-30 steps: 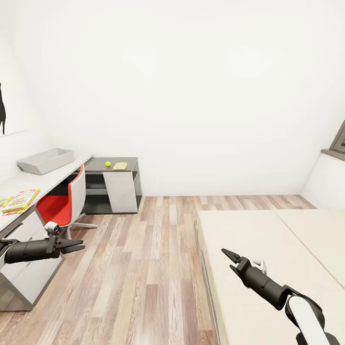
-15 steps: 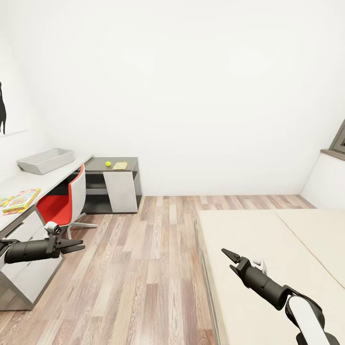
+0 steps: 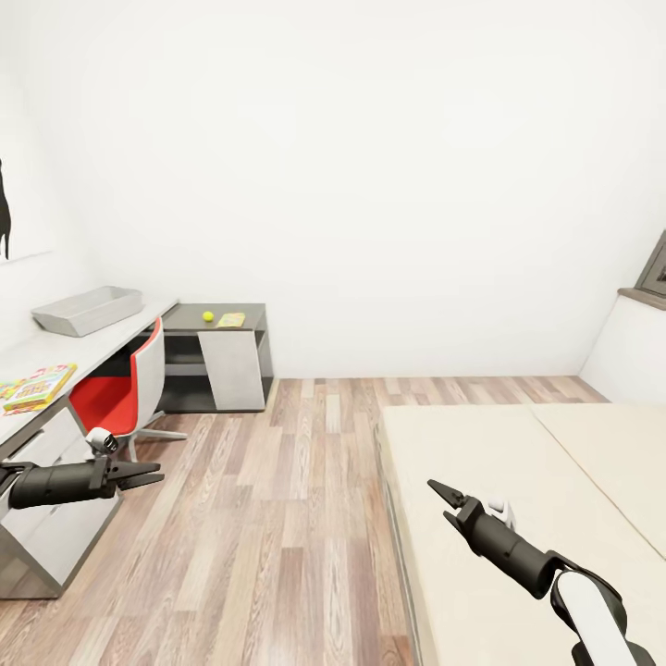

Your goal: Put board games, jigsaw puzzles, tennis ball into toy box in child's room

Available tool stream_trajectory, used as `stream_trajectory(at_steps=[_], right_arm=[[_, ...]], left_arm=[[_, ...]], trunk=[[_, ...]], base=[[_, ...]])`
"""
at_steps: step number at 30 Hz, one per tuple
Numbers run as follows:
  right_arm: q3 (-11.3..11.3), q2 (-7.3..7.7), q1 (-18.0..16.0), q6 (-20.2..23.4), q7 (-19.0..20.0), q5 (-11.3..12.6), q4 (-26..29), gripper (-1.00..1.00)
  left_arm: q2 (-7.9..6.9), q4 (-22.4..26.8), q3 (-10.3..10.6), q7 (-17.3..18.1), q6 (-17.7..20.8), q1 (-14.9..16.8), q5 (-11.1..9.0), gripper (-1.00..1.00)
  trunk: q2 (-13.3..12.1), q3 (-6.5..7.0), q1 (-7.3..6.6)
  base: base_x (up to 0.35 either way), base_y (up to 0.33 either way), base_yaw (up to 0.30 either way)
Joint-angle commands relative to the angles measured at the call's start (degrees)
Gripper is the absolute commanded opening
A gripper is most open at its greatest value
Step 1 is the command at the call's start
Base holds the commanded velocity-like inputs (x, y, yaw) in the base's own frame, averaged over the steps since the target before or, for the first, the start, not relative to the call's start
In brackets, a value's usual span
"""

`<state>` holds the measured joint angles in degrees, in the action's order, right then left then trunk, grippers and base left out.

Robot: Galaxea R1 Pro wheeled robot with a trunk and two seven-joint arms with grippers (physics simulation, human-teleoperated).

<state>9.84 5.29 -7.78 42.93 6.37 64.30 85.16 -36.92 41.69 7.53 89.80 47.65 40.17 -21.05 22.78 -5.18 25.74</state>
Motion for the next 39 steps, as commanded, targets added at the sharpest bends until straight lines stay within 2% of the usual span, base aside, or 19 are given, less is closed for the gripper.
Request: stream_trajectory(at_steps=[1,20,24,29,35,39], right_arm=[[0.10,-0.02,-0.05,0.31,0.30,-0.23,0.00,1.00],[0.09,-0.02,-0.05,0.31,0.26,-0.23,-0.06,1.00],[-0.11,-0.62,-0.13,0.28,0.24,-0.23,-1.04,1.00],[-0.08,-0.62,-0.13,0.30,0.28,-0.23,-1.00,1.00],[-0.01,-1.03,-0.13,0.31,0.37,-0.23,-1.51,1.00],[0.00,-1.06,-0.13,0.34,0.42,-0.23,-1.62,1.00]], left_arm=[[-0.08,-0.03,0.29,0.20,0.61,0.08,-0.22,1.00],[-0.08,-0.03,0.29,0.20,0.61,0.08,-0.22,1.00],[1.23,-0.11,0.38,0.00,0.24,0.08,-0.08,1.00],[1.30,-0.11,0.38,-0.03,0.24,0.08,-0.06,1.00],[3.25,-0.11,0.47,0.02,0.25,0.08,0.09,1.00],[3.87,-0.11,0.53,0.02,0.25,0.08,0.12,1.00]], trunk=[[0.14,-0.13,0.04],[0.14,-0.13,0.04],[0.14,-0.14,0.04],[0.14,-0.14,0.04],[0.14,-0.14,0.04],[0.14,-0.14,0.04]], base=[[0.000,-0.107,0.000],[0.000,-0.156,0.000],[0.000,-0.280,0.000],[0.000,-0.288,0.000],[0.000,-0.296,0.000],[0.000,-0.299,0.000]])
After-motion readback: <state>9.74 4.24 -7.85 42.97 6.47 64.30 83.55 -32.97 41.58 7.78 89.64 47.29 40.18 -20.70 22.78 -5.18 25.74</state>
